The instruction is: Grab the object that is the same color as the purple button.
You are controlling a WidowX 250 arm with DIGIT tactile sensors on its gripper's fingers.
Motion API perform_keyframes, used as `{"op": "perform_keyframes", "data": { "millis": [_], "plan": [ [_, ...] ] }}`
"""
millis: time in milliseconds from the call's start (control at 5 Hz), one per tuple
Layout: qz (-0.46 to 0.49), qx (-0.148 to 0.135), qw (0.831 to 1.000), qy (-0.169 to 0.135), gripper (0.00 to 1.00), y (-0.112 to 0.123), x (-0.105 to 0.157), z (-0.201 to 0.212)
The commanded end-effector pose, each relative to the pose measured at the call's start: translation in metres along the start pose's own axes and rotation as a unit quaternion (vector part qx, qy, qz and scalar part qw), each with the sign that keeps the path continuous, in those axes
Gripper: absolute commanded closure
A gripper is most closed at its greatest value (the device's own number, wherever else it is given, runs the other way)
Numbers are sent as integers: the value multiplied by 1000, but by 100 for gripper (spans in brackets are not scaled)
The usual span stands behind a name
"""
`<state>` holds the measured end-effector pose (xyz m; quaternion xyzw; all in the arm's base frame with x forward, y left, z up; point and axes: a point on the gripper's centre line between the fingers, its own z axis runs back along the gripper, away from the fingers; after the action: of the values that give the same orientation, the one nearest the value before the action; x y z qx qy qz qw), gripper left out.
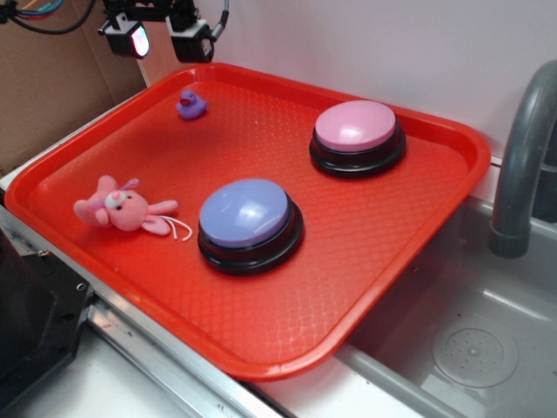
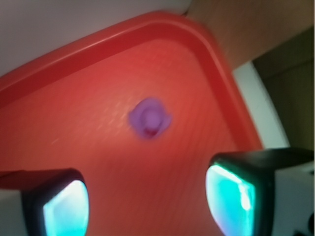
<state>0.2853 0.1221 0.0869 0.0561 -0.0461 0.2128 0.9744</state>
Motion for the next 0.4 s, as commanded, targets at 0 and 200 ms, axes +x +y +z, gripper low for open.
{"op": "perform_keyframes", "data": {
  "millis": [0, 200],
  "plan": [
    [-6, 13, 1000, -12, 0, 20, 19, -28],
    [-12, 8, 1000, -13, 0, 17, 22, -38]
  ]
}}
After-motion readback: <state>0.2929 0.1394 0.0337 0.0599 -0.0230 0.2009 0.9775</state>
